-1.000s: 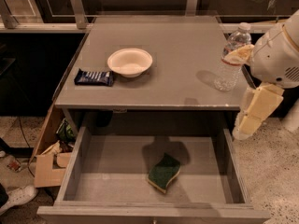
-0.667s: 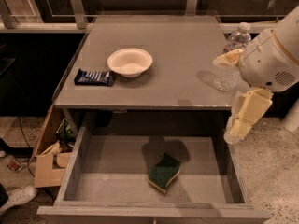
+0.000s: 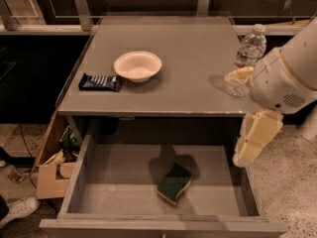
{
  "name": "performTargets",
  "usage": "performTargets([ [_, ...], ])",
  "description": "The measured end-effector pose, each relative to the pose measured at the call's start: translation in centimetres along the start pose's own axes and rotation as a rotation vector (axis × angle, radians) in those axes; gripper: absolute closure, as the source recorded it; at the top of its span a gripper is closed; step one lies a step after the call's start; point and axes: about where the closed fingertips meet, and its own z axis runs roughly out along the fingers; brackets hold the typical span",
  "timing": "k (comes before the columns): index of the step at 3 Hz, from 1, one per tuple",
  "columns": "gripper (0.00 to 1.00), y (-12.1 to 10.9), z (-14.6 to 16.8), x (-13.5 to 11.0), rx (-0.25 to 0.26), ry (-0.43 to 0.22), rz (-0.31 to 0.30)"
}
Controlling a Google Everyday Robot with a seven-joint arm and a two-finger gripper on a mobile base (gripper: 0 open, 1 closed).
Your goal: Pick sponge from top drawer and place on counter
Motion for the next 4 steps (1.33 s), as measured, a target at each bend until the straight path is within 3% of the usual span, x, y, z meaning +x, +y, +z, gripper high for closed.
performTargets([
  [1, 0.0, 3.4, 3.3, 2.7, -0.01, 0.045, 0.089],
  [2, 0.0, 3.4, 3.3, 2.7, -0.01, 0.045, 0.089],
  [3, 0.0, 3.4, 3.8, 2.2, -0.022, -0.006, 0.049],
  [4, 0.0, 2.8, 5.2, 0.3, -0.052, -0.137, -0.068],
])
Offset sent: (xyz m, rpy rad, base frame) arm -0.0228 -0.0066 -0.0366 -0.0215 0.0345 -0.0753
